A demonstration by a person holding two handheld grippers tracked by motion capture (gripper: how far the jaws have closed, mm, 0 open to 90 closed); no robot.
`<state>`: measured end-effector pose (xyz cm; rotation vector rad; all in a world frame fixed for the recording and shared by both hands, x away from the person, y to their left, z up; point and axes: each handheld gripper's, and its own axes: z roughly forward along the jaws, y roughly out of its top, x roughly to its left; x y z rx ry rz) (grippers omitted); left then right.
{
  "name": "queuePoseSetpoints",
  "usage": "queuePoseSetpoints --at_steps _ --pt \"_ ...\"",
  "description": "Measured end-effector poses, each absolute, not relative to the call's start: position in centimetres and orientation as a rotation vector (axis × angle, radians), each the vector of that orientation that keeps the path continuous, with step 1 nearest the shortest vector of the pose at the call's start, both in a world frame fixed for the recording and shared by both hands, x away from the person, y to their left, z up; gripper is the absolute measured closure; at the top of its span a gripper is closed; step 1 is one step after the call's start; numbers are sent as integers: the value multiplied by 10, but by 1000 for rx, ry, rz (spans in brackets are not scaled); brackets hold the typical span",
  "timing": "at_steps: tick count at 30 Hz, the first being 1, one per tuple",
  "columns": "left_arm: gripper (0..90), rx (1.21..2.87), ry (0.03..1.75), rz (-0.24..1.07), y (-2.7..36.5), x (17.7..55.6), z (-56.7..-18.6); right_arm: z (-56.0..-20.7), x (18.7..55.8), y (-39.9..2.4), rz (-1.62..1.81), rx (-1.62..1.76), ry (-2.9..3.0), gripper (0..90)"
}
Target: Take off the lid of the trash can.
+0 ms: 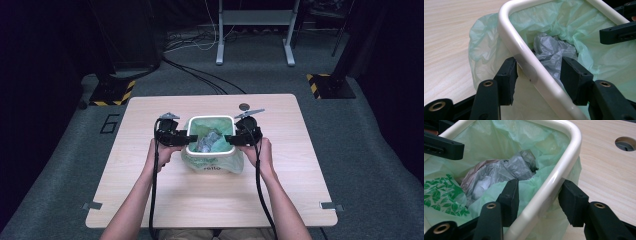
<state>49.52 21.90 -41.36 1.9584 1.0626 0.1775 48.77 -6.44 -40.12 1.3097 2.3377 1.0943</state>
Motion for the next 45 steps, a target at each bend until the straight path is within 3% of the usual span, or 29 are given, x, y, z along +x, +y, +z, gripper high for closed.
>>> queuePoseSetpoints --at_steps 12,18,31,45 --pt "494 1934 1079 193 220 491 -407 -400 486 -59 1076 1341 2303 484" --pt "515 1932 1083 205 221 491 -406 -400 485 -61 1084 1355 2281 542" --pt "561 1888 1104 204 223 489 -406 -391 480 -59 1097 1409 2221 547" --pt "607 1864 1120 226 223 483 -394 -379 480 -64 1139 1408 2203 635"
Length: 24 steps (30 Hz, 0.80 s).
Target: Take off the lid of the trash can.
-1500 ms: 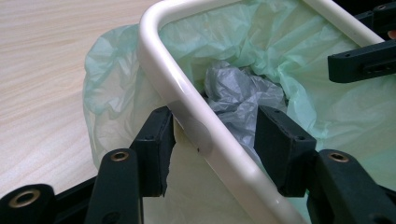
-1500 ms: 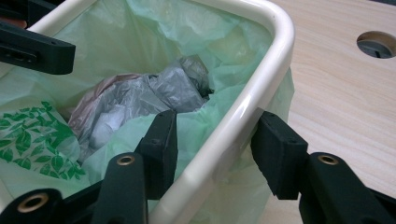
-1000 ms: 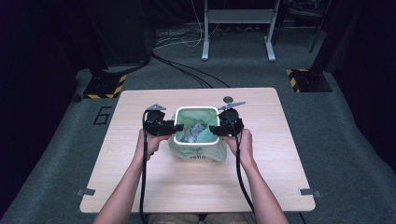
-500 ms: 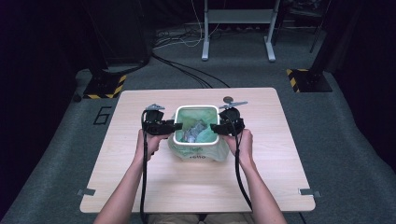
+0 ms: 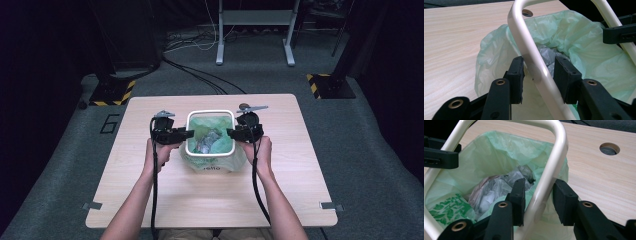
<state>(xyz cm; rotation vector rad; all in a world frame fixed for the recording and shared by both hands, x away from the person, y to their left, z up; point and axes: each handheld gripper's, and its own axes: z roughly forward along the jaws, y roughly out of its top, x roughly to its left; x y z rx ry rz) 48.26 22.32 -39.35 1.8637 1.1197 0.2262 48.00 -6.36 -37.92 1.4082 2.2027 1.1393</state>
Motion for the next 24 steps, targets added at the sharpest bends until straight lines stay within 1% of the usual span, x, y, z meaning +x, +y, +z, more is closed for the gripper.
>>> queuePoseSetpoints --at_steps 4,8,14,19,21,22,24 --pt "627 1838 1110 250 223 478 -386 -377 478 -66 1158 1423 2191 652" --pt "629 1833 1105 241 224 477 -383 -373 477 -67 1165 1425 2184 664" --pt "617 1826 1071 230 223 474 -374 -362 479 -71 1183 1464 2176 721" --pt "526 1834 1049 226 220 472 -373 -358 482 -75 1183 1488 2174 748" --pt "470 1835 1040 232 219 471 -373 -357 484 -76 1190 1494 2174 753" --pt "422 1840 1038 242 219 470 -373 -356 484 -77 1196 1498 2173 755" --pt "381 1840 1018 248 220 467 -372 -355 484 -78 1207 1497 2178 757"
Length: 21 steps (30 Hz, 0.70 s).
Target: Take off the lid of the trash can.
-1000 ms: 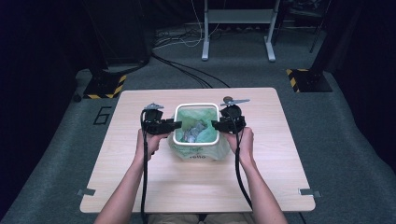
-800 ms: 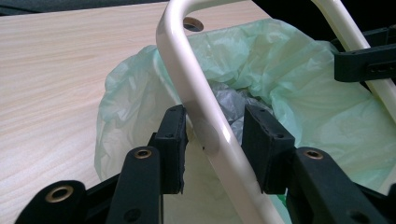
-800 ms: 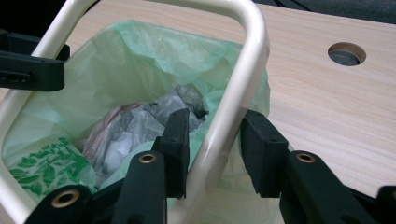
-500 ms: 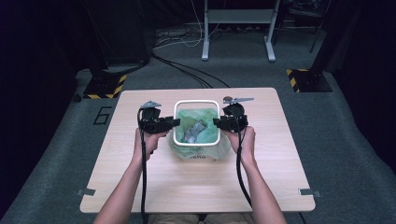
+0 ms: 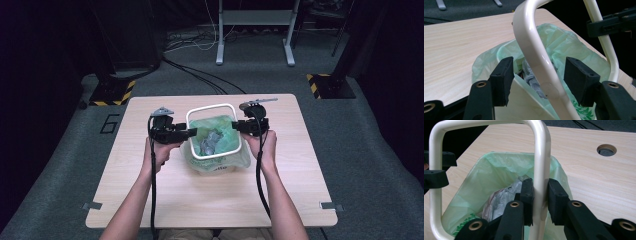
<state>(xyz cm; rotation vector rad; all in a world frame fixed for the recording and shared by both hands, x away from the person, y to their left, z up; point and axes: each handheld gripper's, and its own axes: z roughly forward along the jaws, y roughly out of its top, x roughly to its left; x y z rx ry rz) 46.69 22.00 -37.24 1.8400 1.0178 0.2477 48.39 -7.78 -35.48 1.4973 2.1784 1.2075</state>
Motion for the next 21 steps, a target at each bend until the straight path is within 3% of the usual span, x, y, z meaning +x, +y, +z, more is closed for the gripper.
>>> queuePoseSetpoints --at_steps 10,21 --pt "149 1840 969 380 232 444 -360 -349 482 -80 1247 1493 2191 757" --pt "55 1869 988 510 248 420 -379 -348 480 -87 1304 1504 2191 763"
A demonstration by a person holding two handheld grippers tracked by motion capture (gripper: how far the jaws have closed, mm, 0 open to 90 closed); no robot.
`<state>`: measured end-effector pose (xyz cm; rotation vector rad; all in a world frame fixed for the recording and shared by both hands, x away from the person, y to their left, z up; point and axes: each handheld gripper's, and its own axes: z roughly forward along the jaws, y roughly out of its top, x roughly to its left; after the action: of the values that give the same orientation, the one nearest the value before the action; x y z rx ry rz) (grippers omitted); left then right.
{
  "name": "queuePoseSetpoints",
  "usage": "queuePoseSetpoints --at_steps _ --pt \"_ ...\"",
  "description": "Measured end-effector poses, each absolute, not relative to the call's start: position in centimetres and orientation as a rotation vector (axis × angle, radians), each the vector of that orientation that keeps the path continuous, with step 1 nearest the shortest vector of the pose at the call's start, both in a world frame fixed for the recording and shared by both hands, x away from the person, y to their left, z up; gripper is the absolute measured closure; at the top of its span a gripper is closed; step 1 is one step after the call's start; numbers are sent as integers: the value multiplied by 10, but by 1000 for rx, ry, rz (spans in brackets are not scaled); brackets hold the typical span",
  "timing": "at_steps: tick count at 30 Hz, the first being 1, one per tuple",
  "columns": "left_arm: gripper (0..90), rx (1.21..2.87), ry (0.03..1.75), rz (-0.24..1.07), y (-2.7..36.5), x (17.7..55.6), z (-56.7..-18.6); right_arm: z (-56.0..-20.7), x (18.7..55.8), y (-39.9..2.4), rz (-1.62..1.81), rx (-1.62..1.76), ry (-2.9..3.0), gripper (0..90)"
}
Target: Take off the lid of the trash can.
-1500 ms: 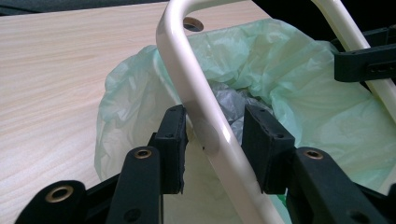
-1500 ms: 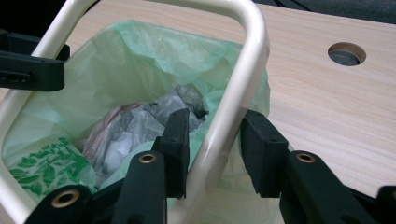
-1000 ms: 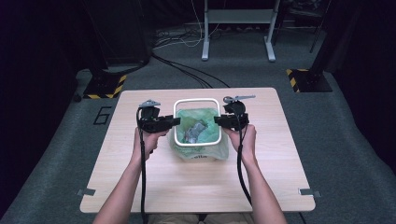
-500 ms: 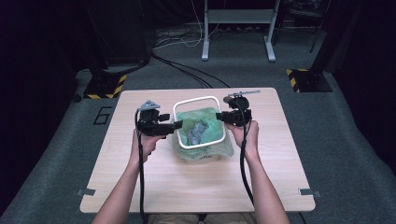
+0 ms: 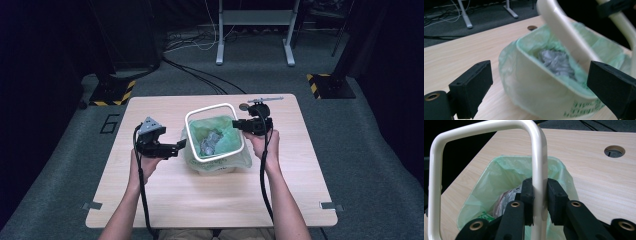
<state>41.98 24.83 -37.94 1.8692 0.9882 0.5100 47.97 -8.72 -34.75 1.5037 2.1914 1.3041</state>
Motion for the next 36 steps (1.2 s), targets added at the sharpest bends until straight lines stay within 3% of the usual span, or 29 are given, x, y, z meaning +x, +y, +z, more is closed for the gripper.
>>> queuePoseSetpoints --at_steps 6,19,36 --pt "34 1957 1062 571 263 419 -413 -349 480 -94 1295 1505 2183 763" --pt "1 2102 1221 474 287 419 -510 -350 483 -105 1307 1513 2170 763" --pt "0 2085 1208 499 288 418 -530 -349 483 -130 1294 1535 2132 762"
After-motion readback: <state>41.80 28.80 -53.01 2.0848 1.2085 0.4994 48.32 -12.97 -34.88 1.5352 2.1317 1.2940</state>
